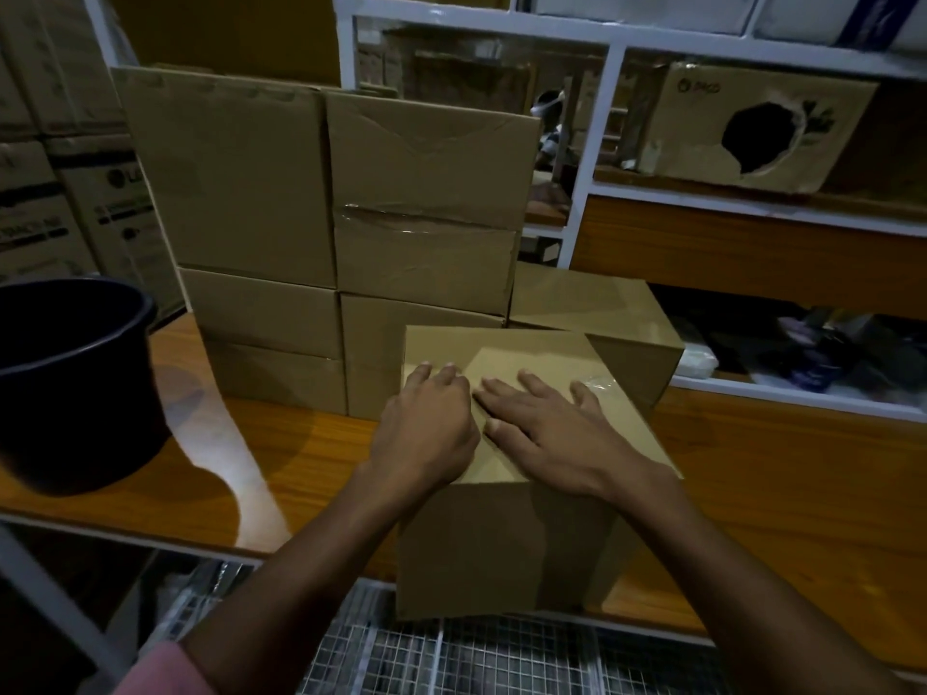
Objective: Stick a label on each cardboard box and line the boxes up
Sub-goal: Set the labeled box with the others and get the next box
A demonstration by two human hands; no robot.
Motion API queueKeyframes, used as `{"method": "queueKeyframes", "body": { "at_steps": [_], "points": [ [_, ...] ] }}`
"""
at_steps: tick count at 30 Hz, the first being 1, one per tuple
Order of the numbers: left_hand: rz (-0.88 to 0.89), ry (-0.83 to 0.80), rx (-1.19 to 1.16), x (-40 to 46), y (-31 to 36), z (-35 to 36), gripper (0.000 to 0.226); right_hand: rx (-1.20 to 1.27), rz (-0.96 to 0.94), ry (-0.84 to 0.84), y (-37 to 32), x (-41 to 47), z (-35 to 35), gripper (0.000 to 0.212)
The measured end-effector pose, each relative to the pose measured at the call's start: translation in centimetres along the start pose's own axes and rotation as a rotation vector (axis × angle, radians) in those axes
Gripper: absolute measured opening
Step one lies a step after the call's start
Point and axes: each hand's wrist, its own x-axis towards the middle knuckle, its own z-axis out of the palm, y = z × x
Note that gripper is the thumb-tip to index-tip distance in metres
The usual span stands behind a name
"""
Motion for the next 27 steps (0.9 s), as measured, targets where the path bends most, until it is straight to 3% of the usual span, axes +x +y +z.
{"method": "queueKeyframes", "body": {
  "at_steps": [3,8,12,15,19,22,25,27],
  "points": [
    [-0.004,0.013,-0.003,0.0,-0.1,-0.1,0.047,-0.059,0.137,0.059,-0.5,0.1,0.2,0.062],
    [-0.014,0.014,-0.009,-0.1,-0.1,-0.2,0.044,-0.074,0.132,0.435,-0.9,-1.8,0.9,0.057],
    [-0.002,0.0,-0.007,-0.1,-0.1,-0.2,0.044,0.047,-0.024,0.201,-0.3,-2.2,0.6,0.068],
    [-0.001,-0.013,-0.004,-0.2,-0.1,-0.4,0.045,-0.002,0.021,0.059,-0.2,-1.2,0.4,0.064],
    [-0.005,-0.022,0.0,-0.4,0.0,-0.8,0.045,-0.055,0.169,0.034,-0.3,-0.3,0.6,0.069],
    [-0.008,-0.016,0.001,-0.6,0.1,-0.8,0.045,-0.087,0.239,0.122,-0.6,-0.9,0.9,0.073],
    [-0.009,-0.018,0.006,-0.7,0.2,-0.8,0.045,-0.072,0.124,0.132,-0.7,-1.5,0.7,0.08],
    [-0.007,-0.024,0.002,-0.7,0.3,-0.9,0.044,-0.056,0.058,0.062,-0.3,-1.2,0.6,0.073]
  ]
}}
